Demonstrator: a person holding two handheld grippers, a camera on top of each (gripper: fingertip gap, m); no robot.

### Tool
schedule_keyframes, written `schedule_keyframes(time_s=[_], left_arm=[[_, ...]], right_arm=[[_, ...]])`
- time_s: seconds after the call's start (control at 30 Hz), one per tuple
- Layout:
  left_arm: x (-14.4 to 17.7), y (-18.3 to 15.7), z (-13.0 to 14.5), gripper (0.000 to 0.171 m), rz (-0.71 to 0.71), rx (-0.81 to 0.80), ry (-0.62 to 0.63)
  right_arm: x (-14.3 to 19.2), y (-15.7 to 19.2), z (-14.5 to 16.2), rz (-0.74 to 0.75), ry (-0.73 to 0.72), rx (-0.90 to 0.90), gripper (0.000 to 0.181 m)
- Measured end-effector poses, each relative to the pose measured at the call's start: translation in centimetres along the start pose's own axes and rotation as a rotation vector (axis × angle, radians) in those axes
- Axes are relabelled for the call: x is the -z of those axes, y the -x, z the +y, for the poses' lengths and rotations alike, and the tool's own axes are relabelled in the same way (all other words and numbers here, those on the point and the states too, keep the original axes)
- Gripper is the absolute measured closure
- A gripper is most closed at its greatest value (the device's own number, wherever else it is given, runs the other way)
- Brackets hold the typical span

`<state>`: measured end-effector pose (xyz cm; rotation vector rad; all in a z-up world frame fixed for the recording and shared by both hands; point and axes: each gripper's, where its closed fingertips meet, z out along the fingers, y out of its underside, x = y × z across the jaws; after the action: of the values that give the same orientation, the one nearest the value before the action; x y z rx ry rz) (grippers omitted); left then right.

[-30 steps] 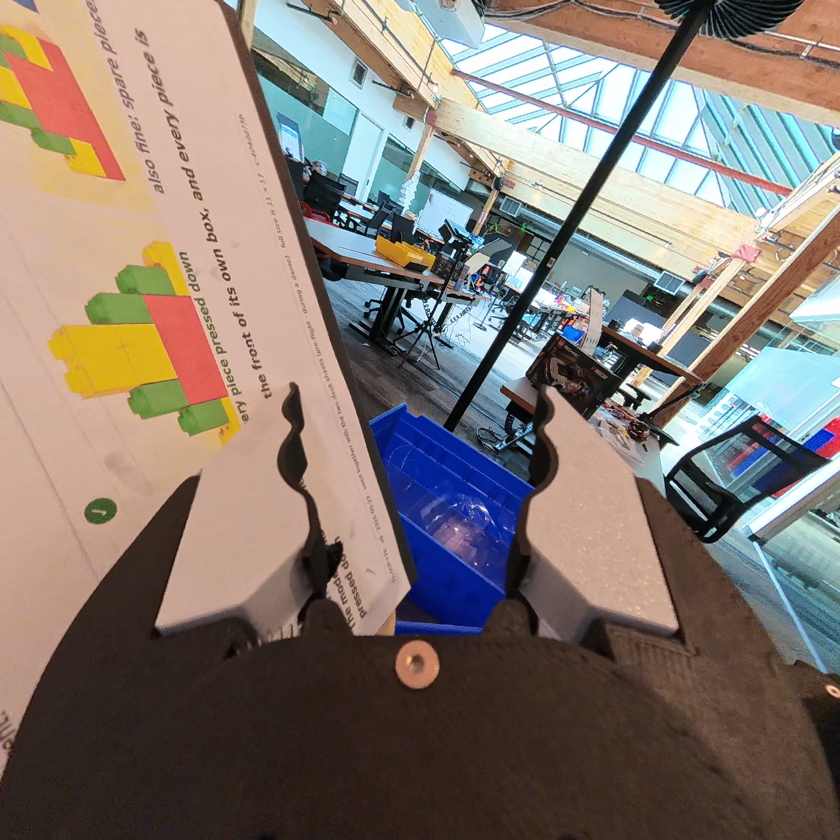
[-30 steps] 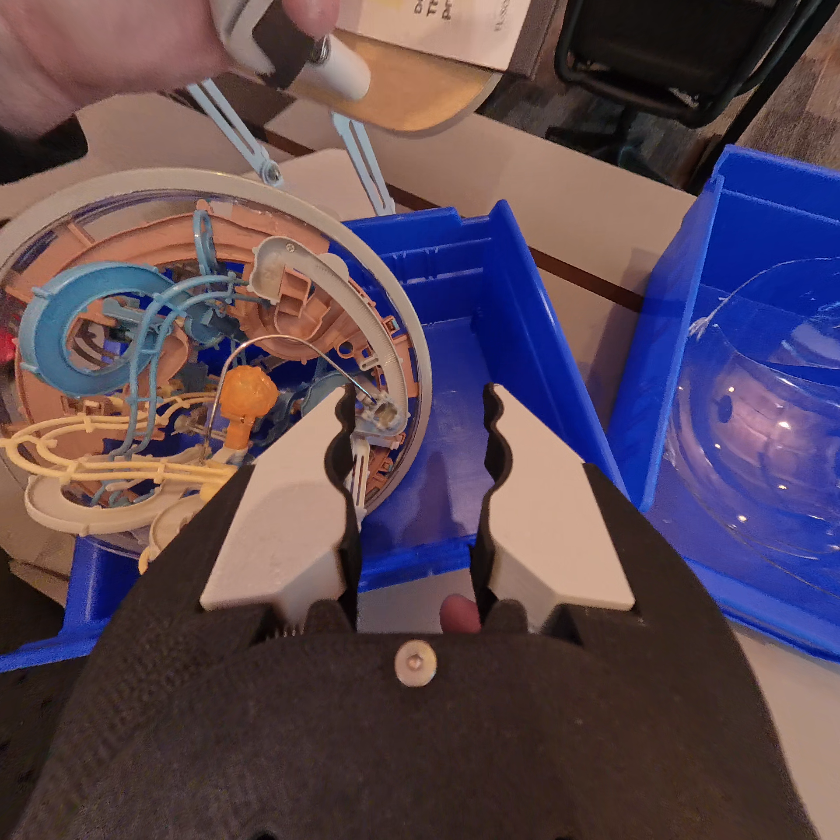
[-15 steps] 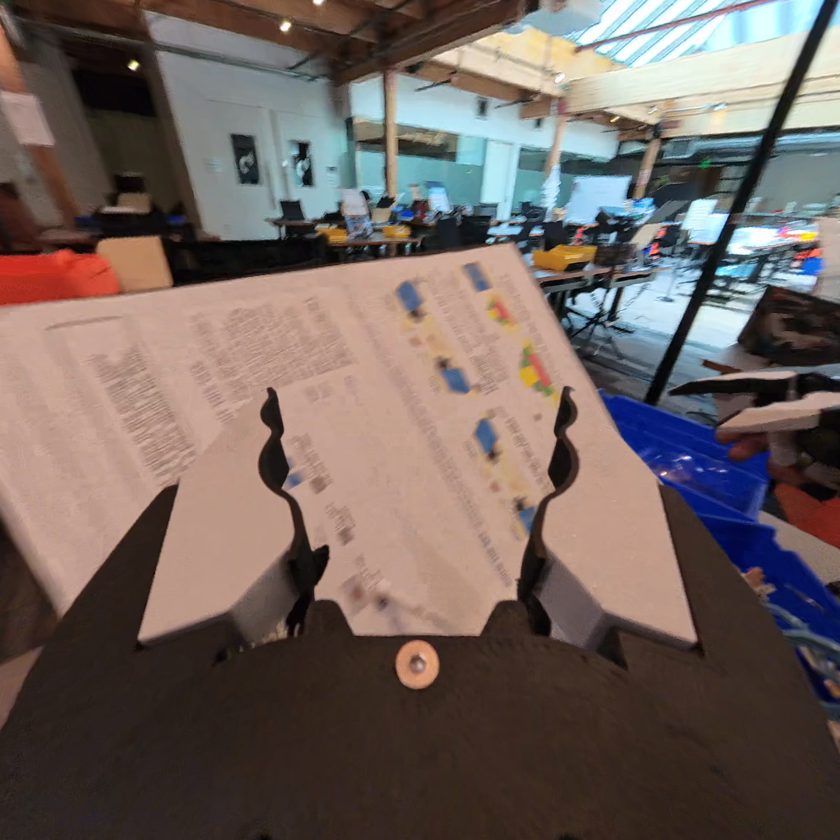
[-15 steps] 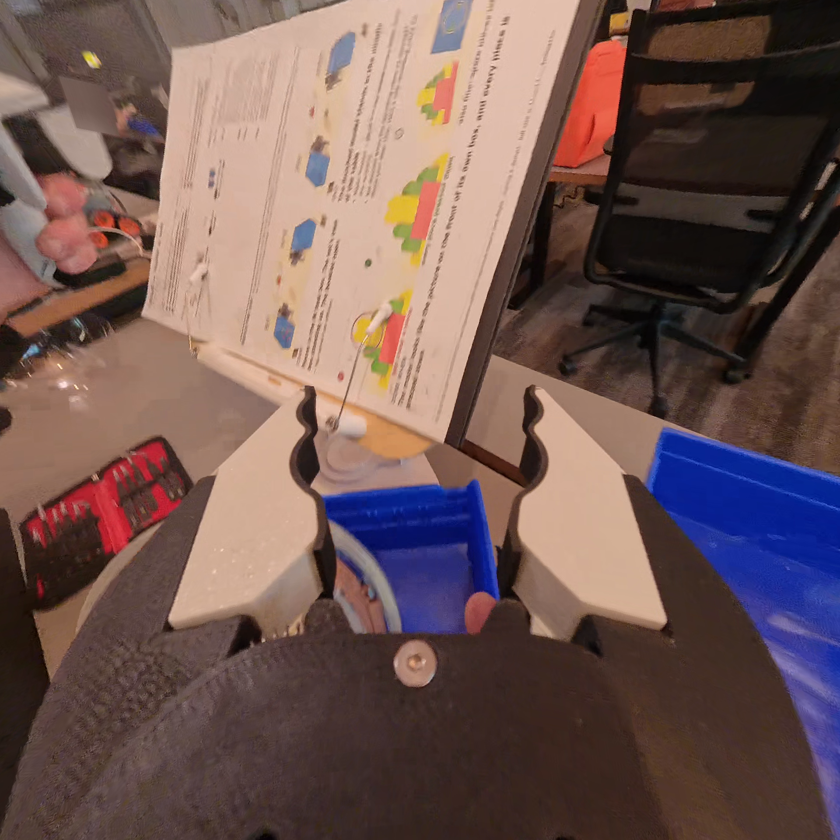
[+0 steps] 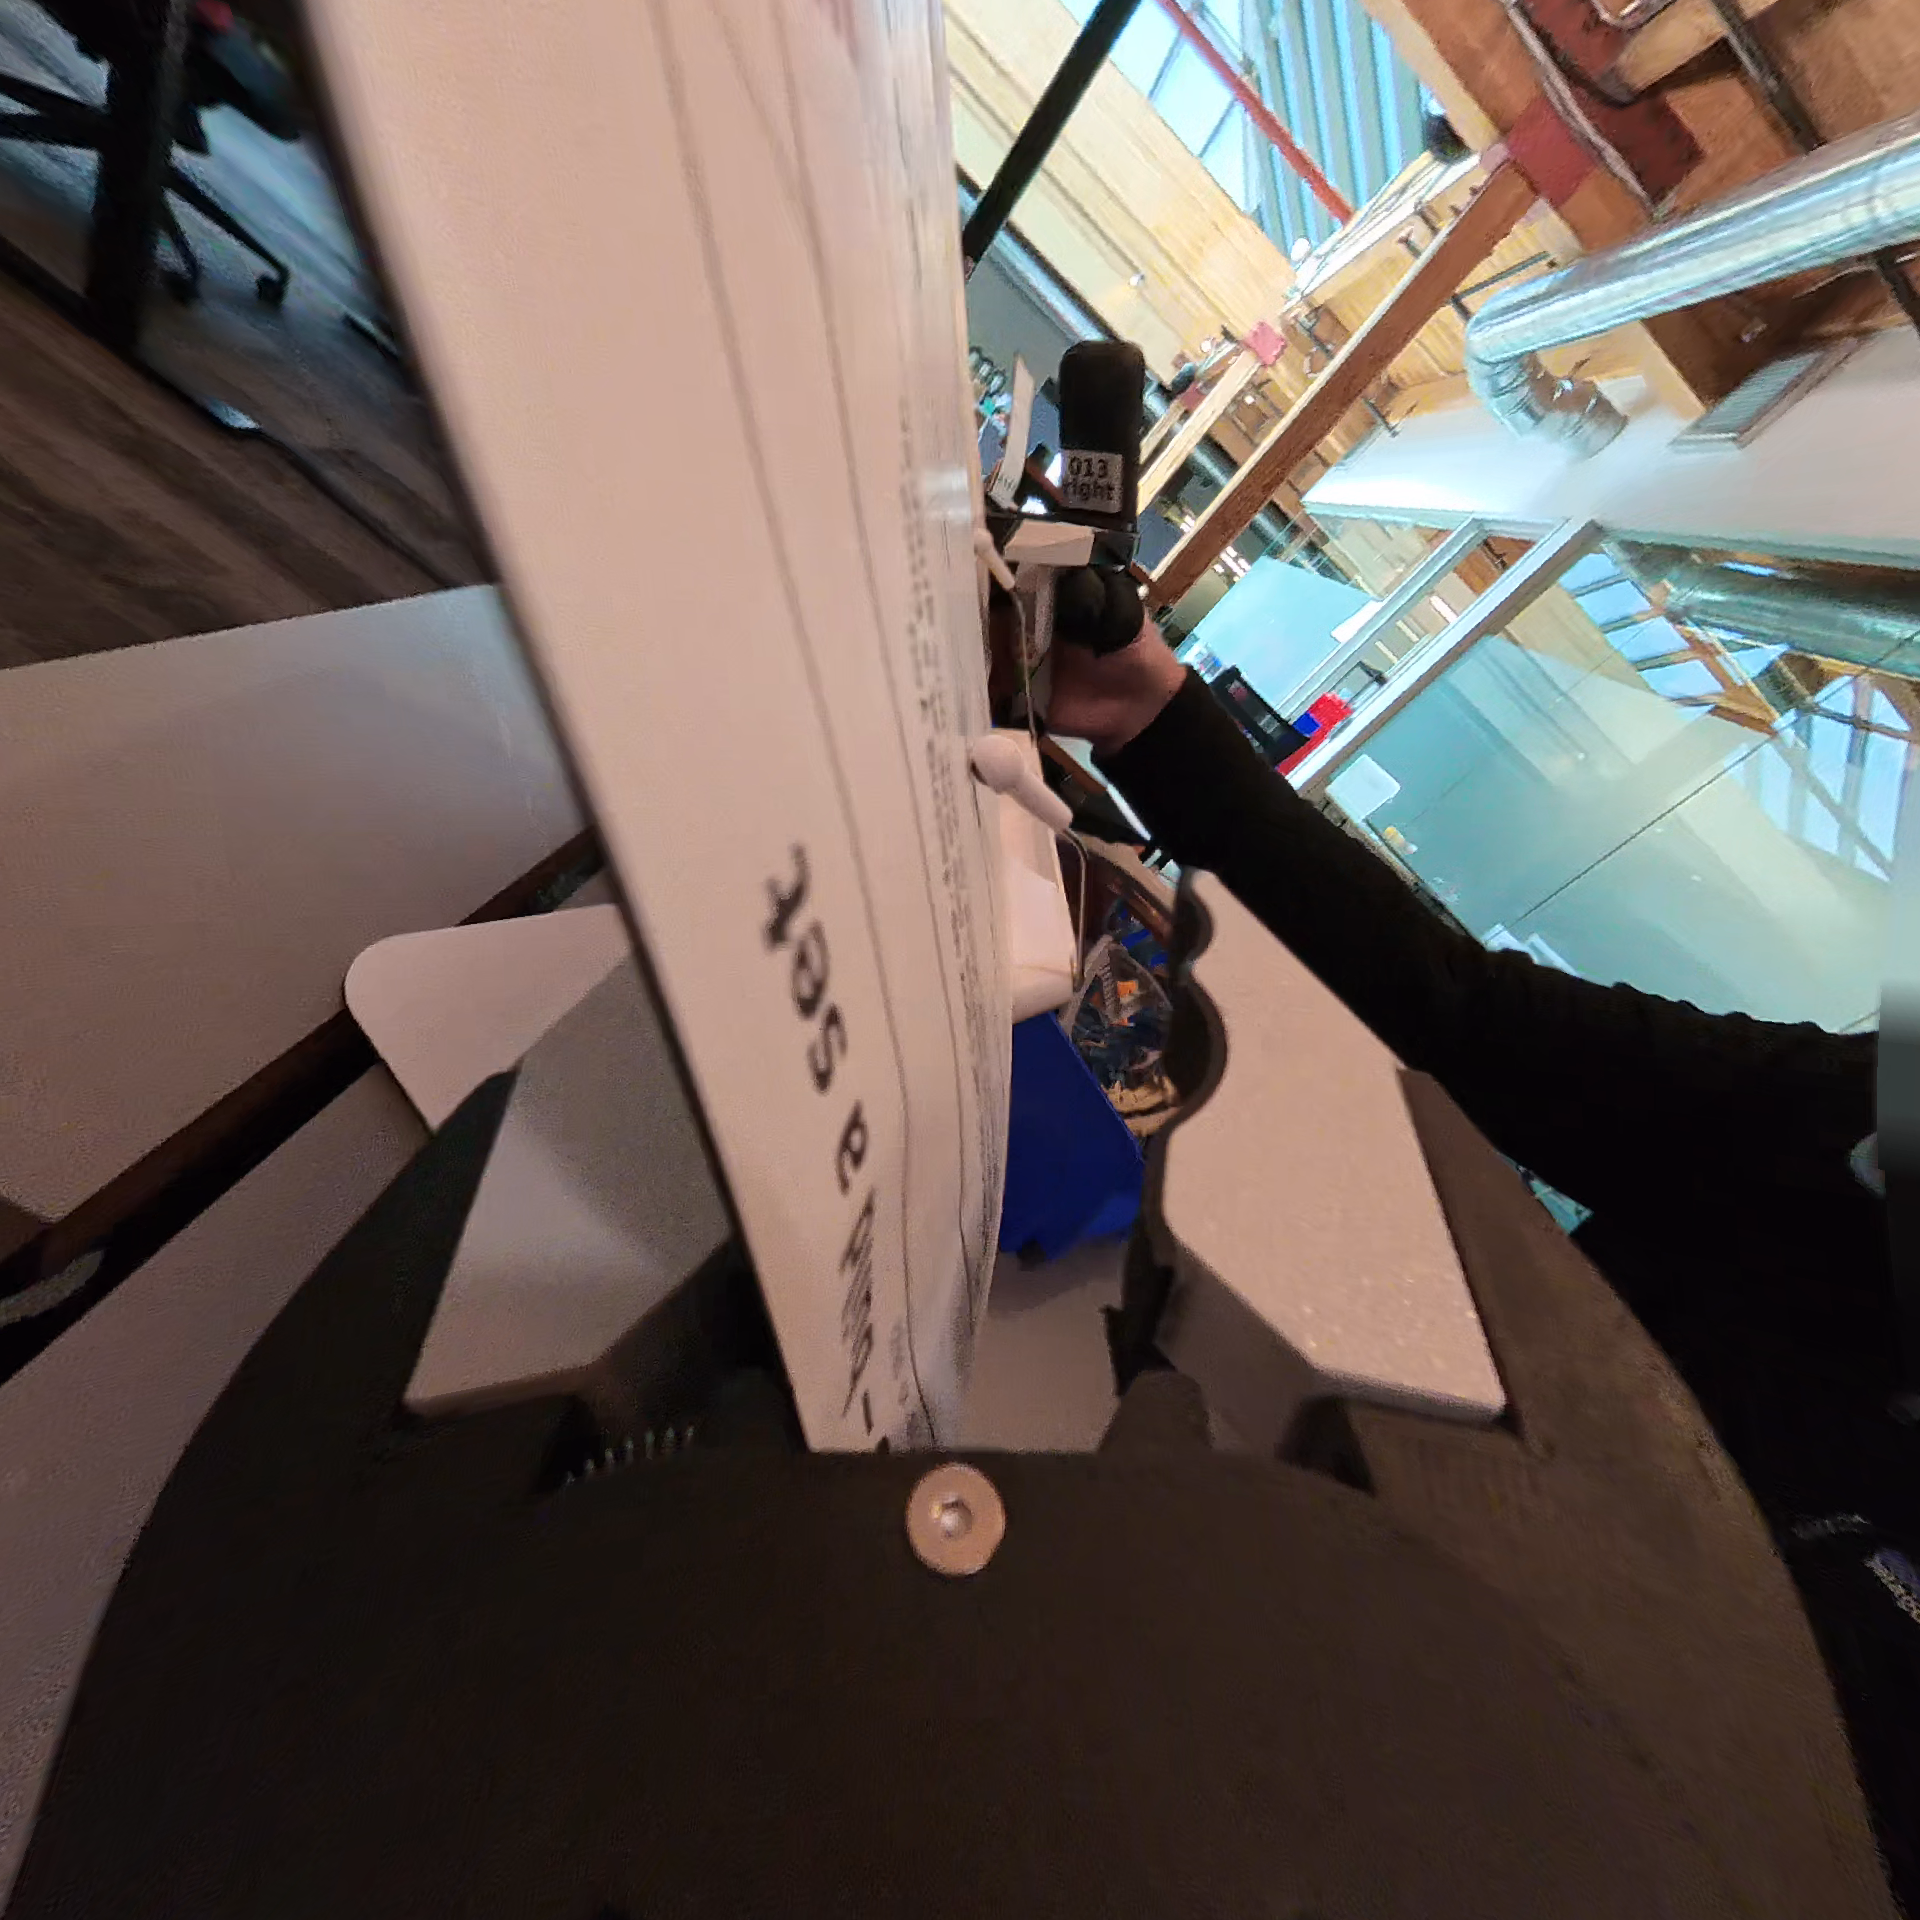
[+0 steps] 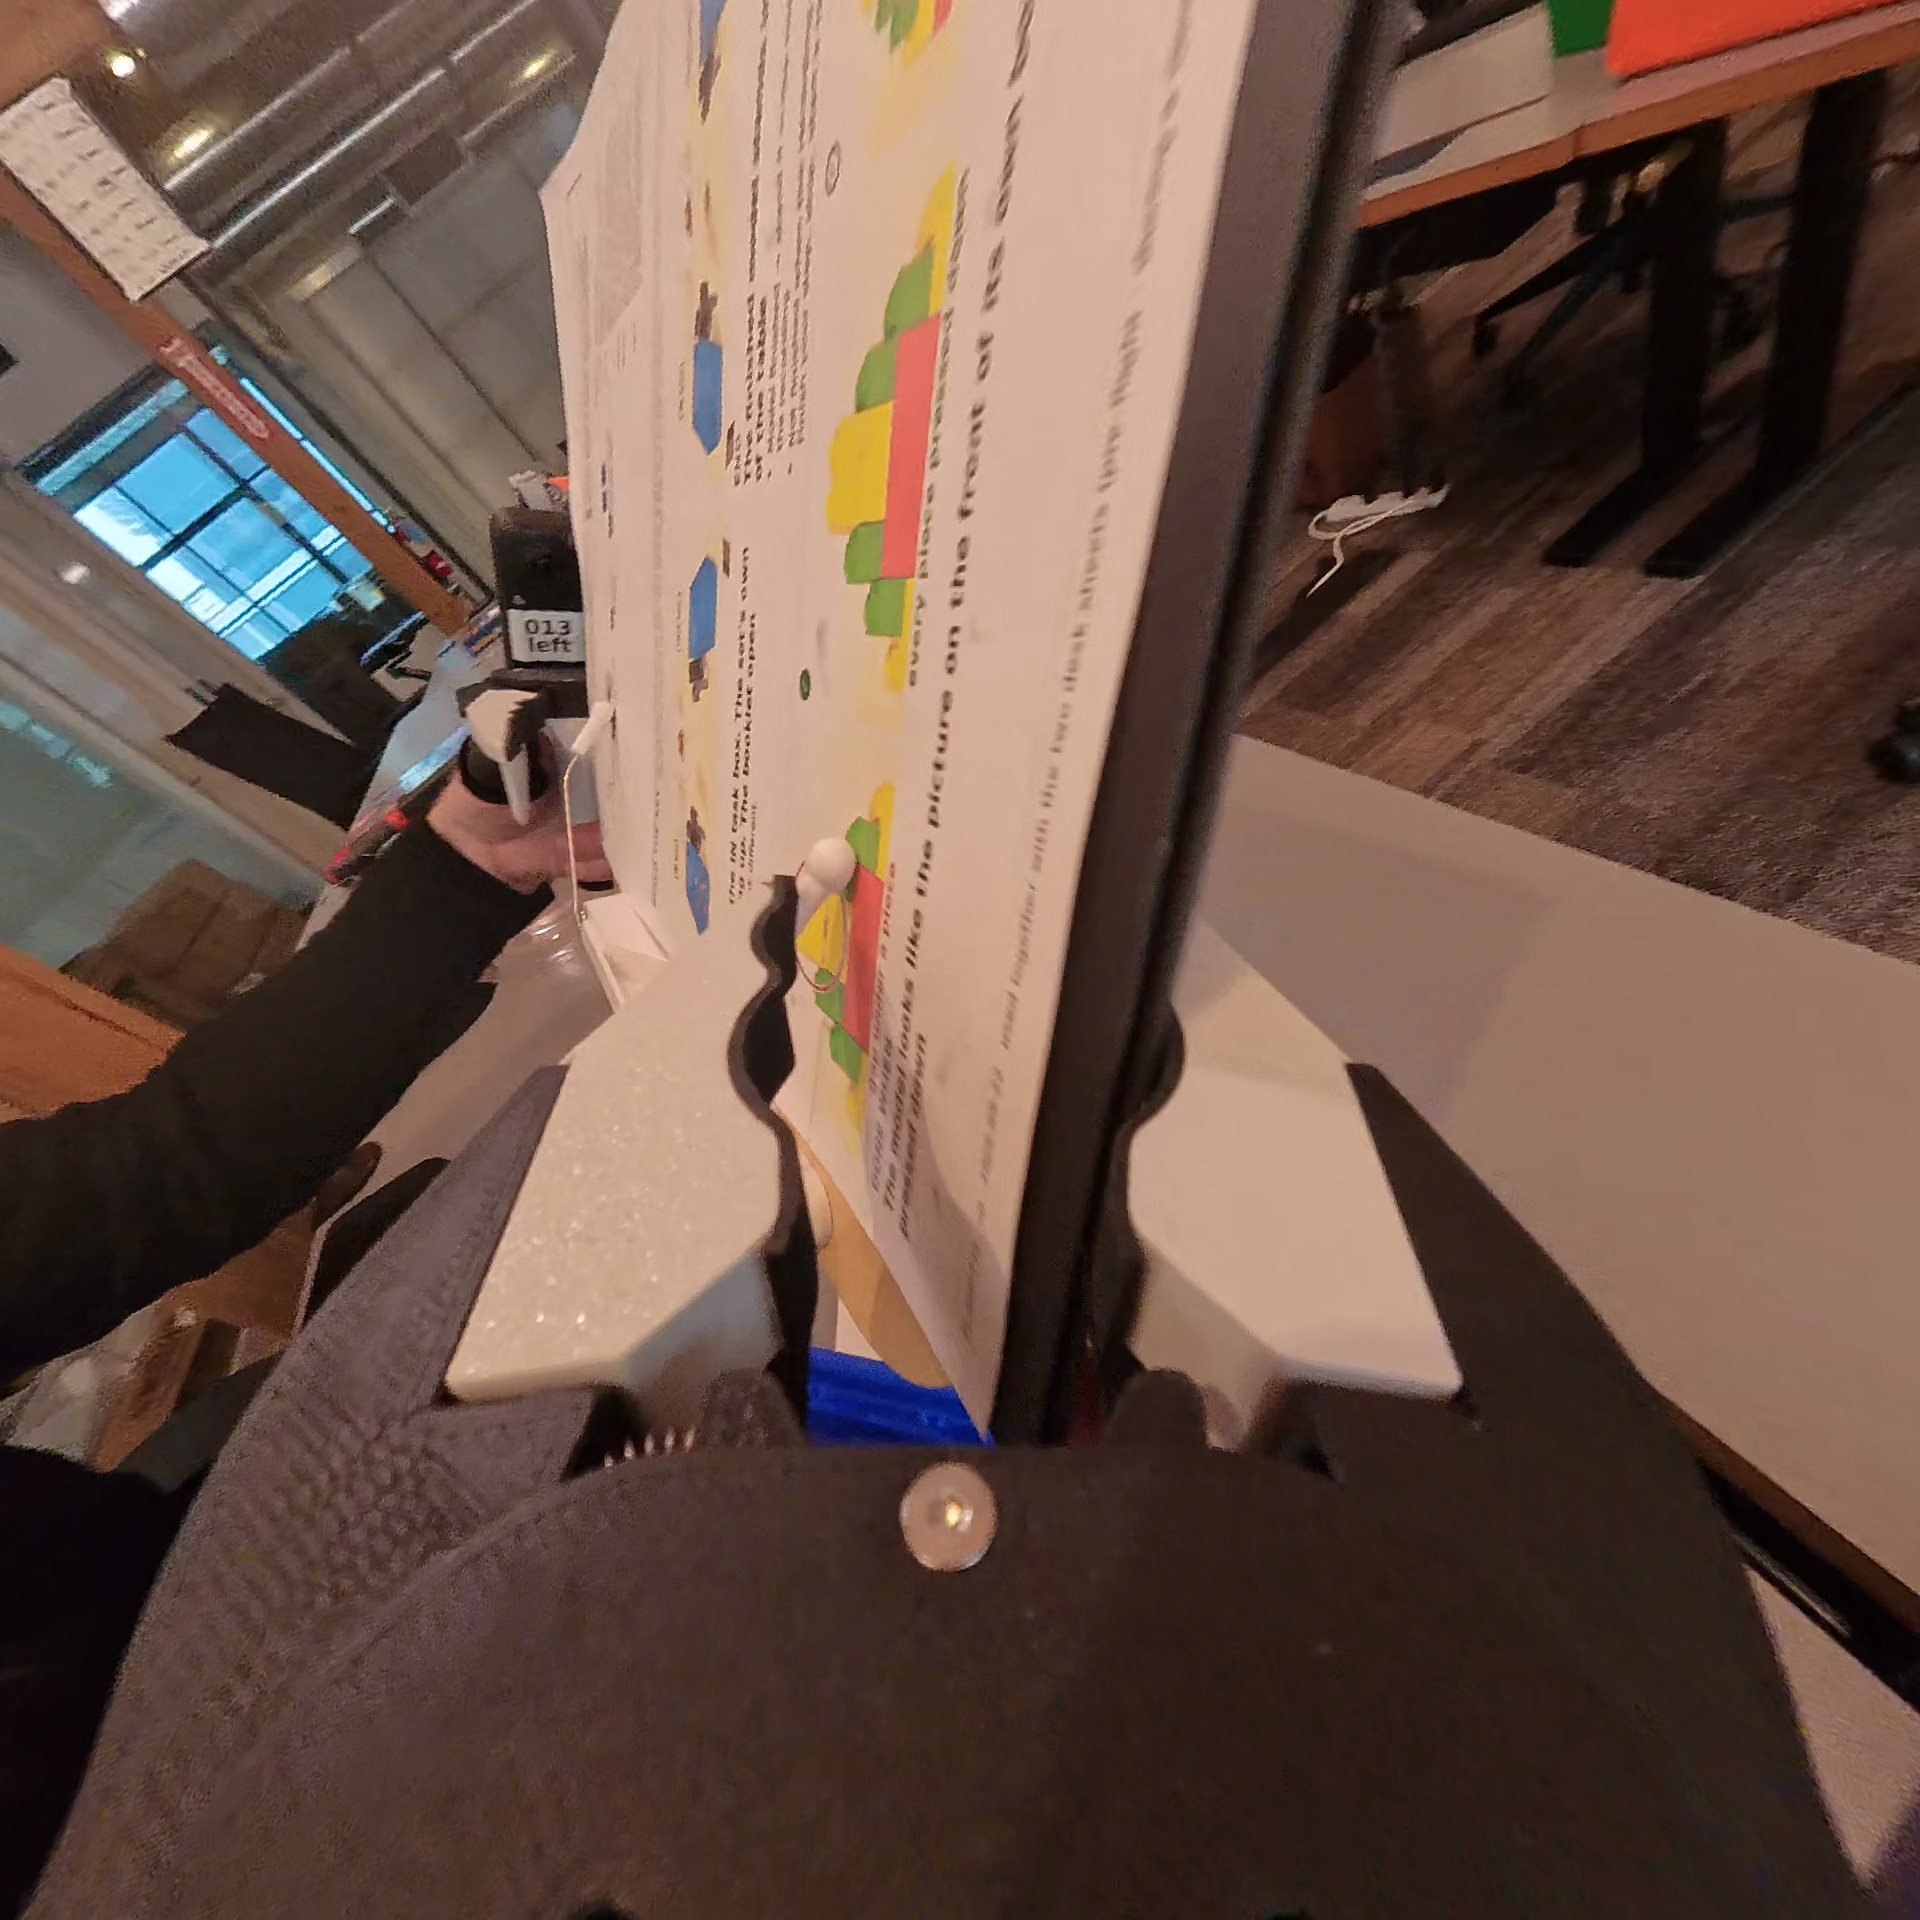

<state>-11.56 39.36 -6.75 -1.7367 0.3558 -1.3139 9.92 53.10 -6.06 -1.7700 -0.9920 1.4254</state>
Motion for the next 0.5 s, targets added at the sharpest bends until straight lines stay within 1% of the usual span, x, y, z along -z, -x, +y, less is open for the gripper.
schedule_keyframes(time_s=[0.03, 0.07, 0.1, 0.13, 0.17, 0.2, 0.27, 0.37, 0.5], left_arm=[[-0.1, 0.1, -0.5, 0.111, 0.023, 0.001, -0.032], [-0.1, 0.2, -1.2, 0.125, 0.053, 0.006, -0.068], [-0.2, 0.1, -1.7, 0.136, 0.079, -0.008, -0.093], [-0.3, 0.3, -1.9, 0.147, 0.080, -0.035, -0.108], [-0.5, 0.1, -2.0, 0.147, 0.109, -0.042, -0.115], [-0.6, -0.3, -2.0, 0.152, 0.169, -0.028, -0.114], [-1.0, -0.4, -2.3, 0.151, 0.224, -0.027, -0.138], [-1.3, -0.8, -2.1, 0.150, 0.265, -0.069, -0.166], [-1.4, -0.8, -2.0, 0.150, 0.292, -0.077, -0.185]], right_arm=[[-0.1, -0.2, 0.0, 0.000, -0.001, -0.012, 0.119], [0.1, -0.3, -0.1, -0.009, -0.003, -0.018, 0.133], [0.2, -0.4, 0.0, -0.022, -0.002, -0.026, 0.143], [0.2, -0.3, 0.0, -0.041, -0.007, -0.038, 0.144], [0.2, -0.3, 0.0, -0.050, -0.010, -0.036, 0.146], [0.2, -0.4, 0.0, -0.052, -0.011, -0.028, 0.147], [0.2, -0.4, -0.1, -0.060, -0.013, -0.033, 0.148], [0.4, -0.3, -0.1, -0.099, -0.028, -0.032, 0.151], [0.4, -0.2, -0.2, -0.111, -0.037, -0.022, 0.152]])
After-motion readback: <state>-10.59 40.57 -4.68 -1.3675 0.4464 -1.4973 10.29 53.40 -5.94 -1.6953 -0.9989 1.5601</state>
